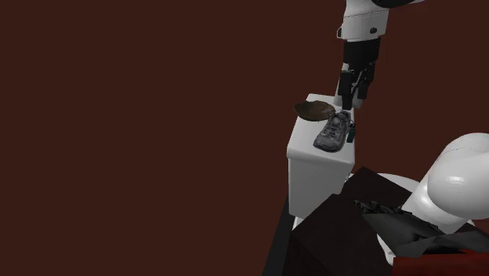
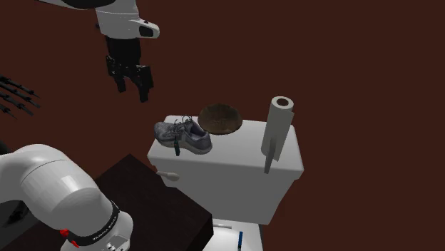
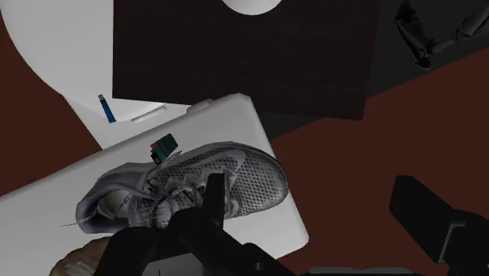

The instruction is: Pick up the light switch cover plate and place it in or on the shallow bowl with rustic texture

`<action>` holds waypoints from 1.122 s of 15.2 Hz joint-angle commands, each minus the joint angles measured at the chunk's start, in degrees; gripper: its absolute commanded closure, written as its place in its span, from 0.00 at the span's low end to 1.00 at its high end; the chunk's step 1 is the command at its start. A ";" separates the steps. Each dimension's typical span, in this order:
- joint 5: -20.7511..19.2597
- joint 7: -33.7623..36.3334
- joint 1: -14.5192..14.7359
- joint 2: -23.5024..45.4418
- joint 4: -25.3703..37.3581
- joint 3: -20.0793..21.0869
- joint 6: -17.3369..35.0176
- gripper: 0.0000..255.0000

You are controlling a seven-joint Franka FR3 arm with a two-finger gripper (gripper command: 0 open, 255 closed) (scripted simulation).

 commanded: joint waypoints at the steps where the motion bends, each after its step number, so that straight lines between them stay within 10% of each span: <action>1: 0.00 0.00 0.00 0.00 0.00 0.00 0.00 0.00; 17: -13.83 -18.26 -7.43 15.15 5.64 -16.69 11.77 0.00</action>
